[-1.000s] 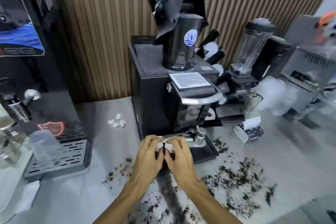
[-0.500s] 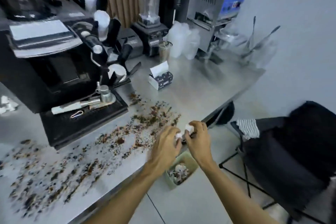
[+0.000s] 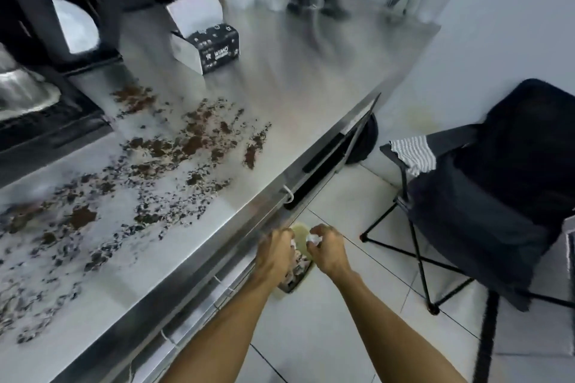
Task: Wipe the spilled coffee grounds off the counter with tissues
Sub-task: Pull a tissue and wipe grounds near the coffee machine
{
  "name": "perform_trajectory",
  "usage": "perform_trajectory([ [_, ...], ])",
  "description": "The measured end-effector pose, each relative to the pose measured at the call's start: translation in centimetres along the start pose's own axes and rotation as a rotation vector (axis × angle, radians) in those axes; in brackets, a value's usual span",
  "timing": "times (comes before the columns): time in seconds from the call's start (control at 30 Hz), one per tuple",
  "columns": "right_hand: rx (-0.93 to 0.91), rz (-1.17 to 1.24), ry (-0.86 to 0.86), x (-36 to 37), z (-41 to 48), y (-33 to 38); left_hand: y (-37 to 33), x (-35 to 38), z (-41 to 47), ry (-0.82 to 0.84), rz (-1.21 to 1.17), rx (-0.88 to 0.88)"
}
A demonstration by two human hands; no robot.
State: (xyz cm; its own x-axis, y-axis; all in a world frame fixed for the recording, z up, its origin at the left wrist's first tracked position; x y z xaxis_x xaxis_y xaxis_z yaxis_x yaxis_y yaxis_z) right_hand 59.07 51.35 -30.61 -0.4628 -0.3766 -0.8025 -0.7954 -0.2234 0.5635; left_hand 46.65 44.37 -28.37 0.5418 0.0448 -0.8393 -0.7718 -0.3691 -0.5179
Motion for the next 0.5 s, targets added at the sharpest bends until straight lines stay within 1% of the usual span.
perform_trajectory([
  [0.1, 0.01, -0.013, 0.022, 5.6, 1.7, -3.9, 3.5, 5.3, 2.3, 0.01, 0.023, -0.011],
  [0.23, 0.018, -0.01, -0.024, 9.0, 3.0, -6.7, 6.5, 9.4, 4.1, 0.038, 0.034, -0.03],
  [0.3, 0.026, 0.029, -0.072, 8.7, 3.0, -6.8, 6.5, 9.3, 4.1, 0.007, 0.035, -0.018],
  [0.37, 0.031, 0.073, -0.143, 6.8, 2.4, -6.0, 5.3, 7.9, 3.6, -0.026, 0.036, 0.003],
  [0.5, -0.027, 0.123, -0.265, 0.4, 0.2, -2.1, 0.5, 2.5, 1.9, -0.13, -0.01, 0.055],
])
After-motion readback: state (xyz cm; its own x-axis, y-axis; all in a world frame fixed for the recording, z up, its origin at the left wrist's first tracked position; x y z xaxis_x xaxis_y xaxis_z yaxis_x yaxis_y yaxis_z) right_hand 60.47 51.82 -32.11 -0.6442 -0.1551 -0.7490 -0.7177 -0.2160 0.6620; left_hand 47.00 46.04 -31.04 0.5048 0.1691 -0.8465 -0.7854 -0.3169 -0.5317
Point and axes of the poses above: each hand's wrist, its own z-axis towards the middle knuckle, its own x-axis out of the palm, y = z × x, the point moved 2 cm from there along z, towards the middle knuckle, and after that the axes turned 3 degrees about -z, right-handed, at the moved point
